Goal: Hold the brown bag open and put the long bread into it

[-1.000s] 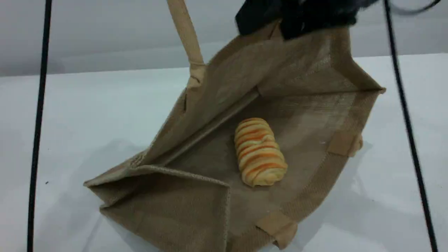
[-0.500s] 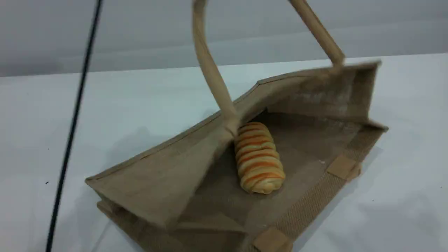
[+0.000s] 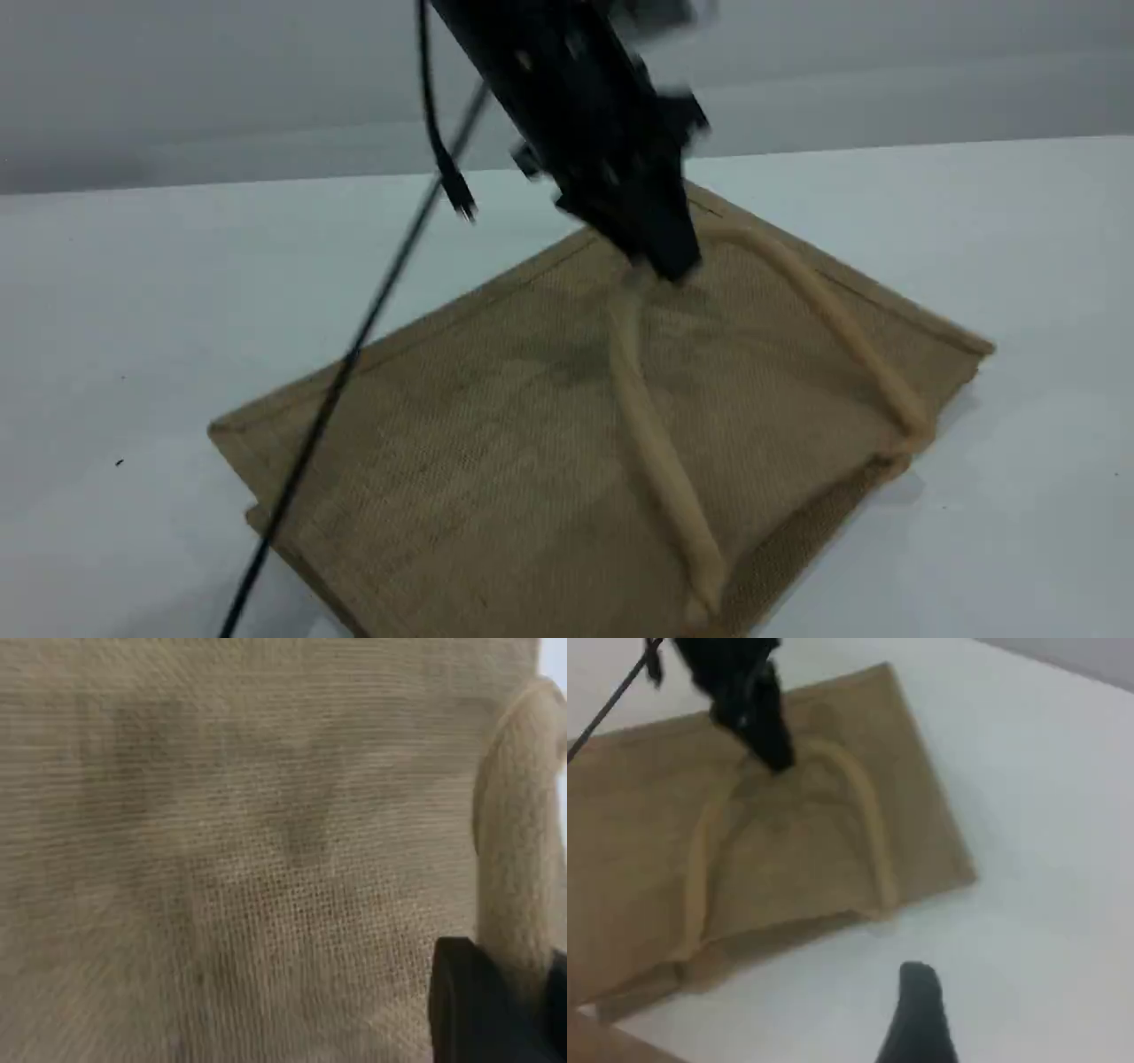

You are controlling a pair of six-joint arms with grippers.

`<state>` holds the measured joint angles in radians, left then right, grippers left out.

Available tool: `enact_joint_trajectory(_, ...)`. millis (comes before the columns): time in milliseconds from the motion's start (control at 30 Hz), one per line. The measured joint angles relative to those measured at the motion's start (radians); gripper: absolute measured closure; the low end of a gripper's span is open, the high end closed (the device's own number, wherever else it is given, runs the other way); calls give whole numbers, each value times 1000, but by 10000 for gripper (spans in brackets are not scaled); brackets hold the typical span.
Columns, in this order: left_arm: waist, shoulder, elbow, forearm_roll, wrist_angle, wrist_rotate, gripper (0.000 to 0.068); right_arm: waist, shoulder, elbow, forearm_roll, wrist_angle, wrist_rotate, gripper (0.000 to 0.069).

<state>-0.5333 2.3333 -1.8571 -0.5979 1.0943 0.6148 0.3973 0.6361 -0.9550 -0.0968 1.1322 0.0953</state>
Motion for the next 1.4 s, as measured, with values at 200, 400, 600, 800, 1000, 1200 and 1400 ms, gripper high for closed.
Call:
enact_joint_trajectory(200, -30, 30, 0, 103, -22, -4, 428, 0, -98, 0, -41, 71, 9, 213)
enact_joint_trajectory(400, -44, 22, 0, 200, 25, -68, 230, 0, -121, 9, -41, 89, 8, 213)
enact_joint_trajectory(600, -104, -28, -1, 295, 71, -100, 146, 0, -160, 111, -40, 89, 0, 213)
enact_joint_trajectory(800, -119, -120, -1, 545, 132, -258, 143, 0, -241, 266, -42, 87, -19, 213)
enact_joint_trajectory(1000, -118, -234, -1, 703, 130, -392, 143, 0, -383, 409, -24, -51, -19, 213)
enact_joint_trajectory(1200, -118, -402, -1, 649, 131, -464, 143, 0, -520, 450, 11, -49, 12, 213)
enact_joint_trajectory(1400, -127, -611, -1, 477, 132, -463, 143, 0, -566, 450, 16, -68, 6, 213)
